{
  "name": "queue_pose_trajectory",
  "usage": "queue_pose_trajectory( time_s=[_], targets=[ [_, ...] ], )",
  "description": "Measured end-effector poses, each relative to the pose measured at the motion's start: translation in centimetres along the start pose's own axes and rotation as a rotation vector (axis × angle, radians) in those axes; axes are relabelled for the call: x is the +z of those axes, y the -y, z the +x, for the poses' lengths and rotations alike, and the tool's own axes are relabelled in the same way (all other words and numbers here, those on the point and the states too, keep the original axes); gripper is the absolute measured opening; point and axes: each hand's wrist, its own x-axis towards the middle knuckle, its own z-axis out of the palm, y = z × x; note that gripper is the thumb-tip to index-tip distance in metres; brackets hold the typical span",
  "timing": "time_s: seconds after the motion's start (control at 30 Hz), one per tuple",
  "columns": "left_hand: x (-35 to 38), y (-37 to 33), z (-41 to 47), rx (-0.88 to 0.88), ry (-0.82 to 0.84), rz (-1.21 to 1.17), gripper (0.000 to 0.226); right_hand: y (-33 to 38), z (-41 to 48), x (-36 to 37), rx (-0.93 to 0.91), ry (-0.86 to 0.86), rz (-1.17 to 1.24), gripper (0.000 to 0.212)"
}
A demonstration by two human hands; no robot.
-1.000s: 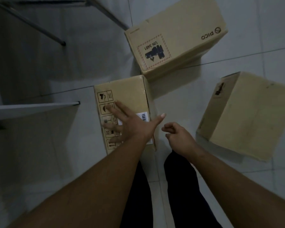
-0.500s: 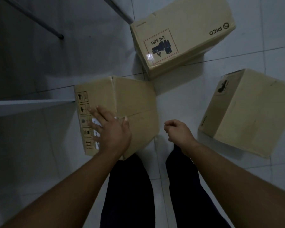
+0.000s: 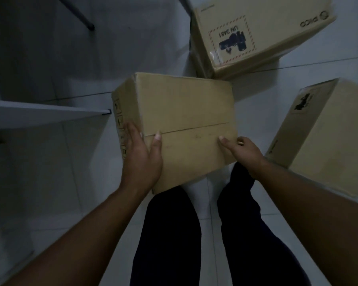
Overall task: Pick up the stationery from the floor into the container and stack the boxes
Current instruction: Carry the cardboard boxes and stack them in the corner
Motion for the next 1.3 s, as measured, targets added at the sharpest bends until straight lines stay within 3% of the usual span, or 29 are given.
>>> queue_pose_trajectory(
  time_s=[0.1, 0.23, 0.4, 0.57, 0.8, 0.97, 1.13, 1.23, 1.3],
  targets=[
    [-2.0, -0.6, -1.1, -0.005, -0.027, -0.057, 0.064, 1.1, -2.5, -2.2, -0.05, -0.042, -0.001, 0.101],
    [-5.0, -2.6, -3.7, -0.04, -0.125, -0.134, 0.047, 3.2, -6.9, -5.5, -0.136, -0.049, 0.057, 0.081],
    [-9.0, -5.0, -8.4, -0.105, -0.268, -0.21, 0.046, 6.1, -13.4, -9.0, -0.244, 0.026, 0.132, 0.052],
    [-13.3, -6.9, -16.2, -0.174, -0.393, -0.336, 0.044, 9.9, -22.5, -12.5, -0.274, 0.192, 0.108, 0.044],
    [-17.4, -5.8, -29.2, -0.289, -0.494, -0.581, 0.045, 14.9, -35.0, -13.8, -0.349, 0.39, -0.087, 0.061],
    [-19.1, -1.6, -39.2, -0.419, -0.625, -0.66, 0.049, 14.7, -43.0, -9.8, -0.437, 0.548, -0.411, 0.085],
    [-19.3, 4.3, -49.5, -0.617, -0.812, -0.716, 0.051, 11.4, -50.1, -3.4, -0.568, 0.699, -0.68, 0.089],
    [-18.4, 9.0, -57.4, -0.796, -0.923, -0.865, 0.045, 7.3, -54.6, 1.8, -0.617, 0.812, -0.805, 0.088],
    [-17.6, 11.6, -61.9, -0.828, -0.961, -0.979, 0.052, 4.8, -57.2, 4.7, -0.638, 0.841, -0.853, 0.081]
  ],
)
